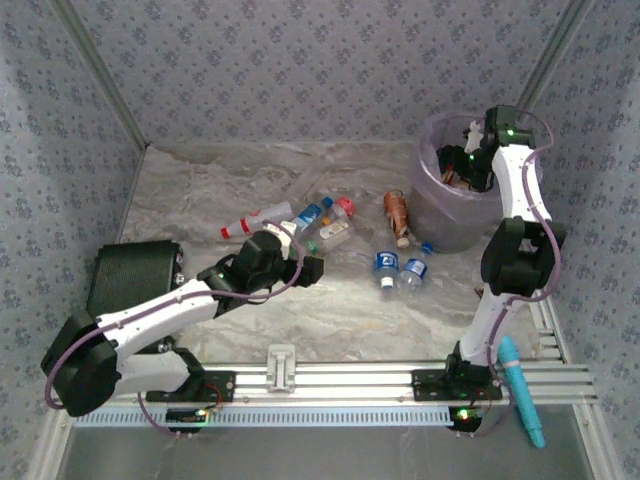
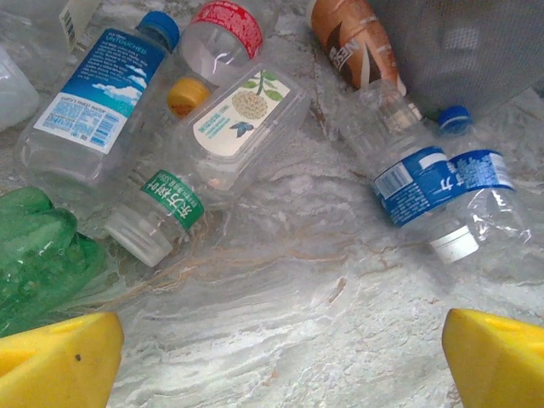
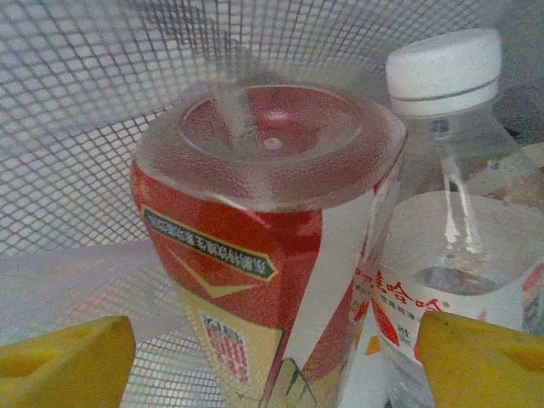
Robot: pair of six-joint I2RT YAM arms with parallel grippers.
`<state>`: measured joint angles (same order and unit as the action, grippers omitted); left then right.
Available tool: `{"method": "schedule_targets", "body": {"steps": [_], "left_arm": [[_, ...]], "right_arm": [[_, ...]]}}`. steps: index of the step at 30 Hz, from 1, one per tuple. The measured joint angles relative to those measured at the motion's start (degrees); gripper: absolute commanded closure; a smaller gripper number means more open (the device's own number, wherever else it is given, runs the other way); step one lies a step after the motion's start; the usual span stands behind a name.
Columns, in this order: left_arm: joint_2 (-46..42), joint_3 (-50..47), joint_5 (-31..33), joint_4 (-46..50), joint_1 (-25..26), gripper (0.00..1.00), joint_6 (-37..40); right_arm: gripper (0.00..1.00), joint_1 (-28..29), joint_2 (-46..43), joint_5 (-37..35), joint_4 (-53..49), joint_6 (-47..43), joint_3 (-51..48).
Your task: Put the plastic bottles in the bin
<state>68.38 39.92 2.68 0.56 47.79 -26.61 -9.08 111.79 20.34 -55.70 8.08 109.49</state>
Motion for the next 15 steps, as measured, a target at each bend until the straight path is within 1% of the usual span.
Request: {"method": "schedule_targets", "body": {"steps": [2,8,11,15], "left_arm": [[0.59,1.07,0.44,1.62,0.0,0.0,0.26],[0.85,6.99,4.39,9.31,-1.09,0.0,2.47],[0.85,9.66,5.88,13.92,-4.11,0.0,4.11],[1.11,12.07,6.73,18.32,-9.68,0.0,6.6]], "right_arm": [[0.08,-0.04,-1.27,-0.57,-1.2,-0.09,0.33],[0.08,-0.76,-8.07,-3.04,-5.01,-0.17,2.43],[0.08,-1.49,-12.81,-3.67,-6.01,-0.17,2.49],[0.08,-1.92,-18.49,-4.31,-6.14,-0.15,2.14]]}}
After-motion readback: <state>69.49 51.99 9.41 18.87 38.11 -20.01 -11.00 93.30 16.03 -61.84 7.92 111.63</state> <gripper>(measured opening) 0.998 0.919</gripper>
